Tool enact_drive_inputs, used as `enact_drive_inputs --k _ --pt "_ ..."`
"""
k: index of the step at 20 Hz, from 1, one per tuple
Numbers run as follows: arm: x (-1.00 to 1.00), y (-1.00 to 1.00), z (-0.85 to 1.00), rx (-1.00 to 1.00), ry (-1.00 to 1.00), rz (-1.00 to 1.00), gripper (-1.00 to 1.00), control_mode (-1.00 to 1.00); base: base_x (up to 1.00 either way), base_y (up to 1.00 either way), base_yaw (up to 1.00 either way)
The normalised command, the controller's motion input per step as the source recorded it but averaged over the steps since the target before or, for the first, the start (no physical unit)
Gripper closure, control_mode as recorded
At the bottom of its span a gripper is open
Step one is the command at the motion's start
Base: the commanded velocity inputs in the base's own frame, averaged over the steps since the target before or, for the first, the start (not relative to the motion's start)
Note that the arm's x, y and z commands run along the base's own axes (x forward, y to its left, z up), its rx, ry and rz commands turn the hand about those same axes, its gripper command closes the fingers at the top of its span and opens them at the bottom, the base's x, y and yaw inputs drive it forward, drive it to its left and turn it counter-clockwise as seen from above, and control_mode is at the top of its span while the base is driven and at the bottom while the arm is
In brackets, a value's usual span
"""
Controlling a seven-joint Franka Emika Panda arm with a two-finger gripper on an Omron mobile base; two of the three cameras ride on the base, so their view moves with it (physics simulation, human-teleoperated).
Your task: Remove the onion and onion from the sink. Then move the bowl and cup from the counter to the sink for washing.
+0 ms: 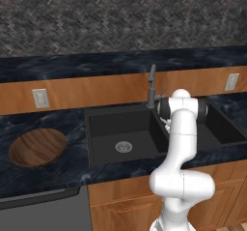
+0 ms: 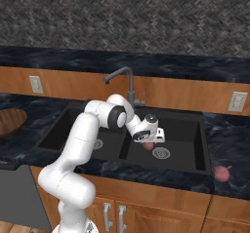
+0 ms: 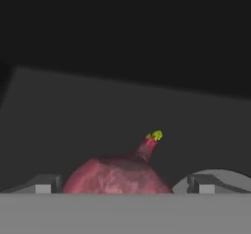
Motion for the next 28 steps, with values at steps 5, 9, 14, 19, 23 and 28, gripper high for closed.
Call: enact_drive_inputs --k 5,9,14,19,23,28 --pt "0.07 -0.09 -0.13 0.0 0.0 -0.01 -1.0 -1.0 0.0 0.0 0.0" --pt "0.01 -0.01 -0.2 0.0 0.02 -0.04 -1.0 -1.0 0.0 0.0 0.0" --pt "-0.09 -0.03 -0.19 0.0 0.01 -0.08 -1.0 -1.0 0.0 0.0 0.0" --pt "-0.27 -0.05 -0.14 0.0 0.0 -0.11 -1.0 -1.0 0.0 0.0 0.0" --pt "-0.31 -0.03 -0.11 0.01 0.0 -0.11 -1.0 -1.0 0.0 0.0 0.0" --pt "-0.12 0.0 -0.12 0.01 0.0 -0.06 -1.0 -1.0 0.0 0.0 0.0"
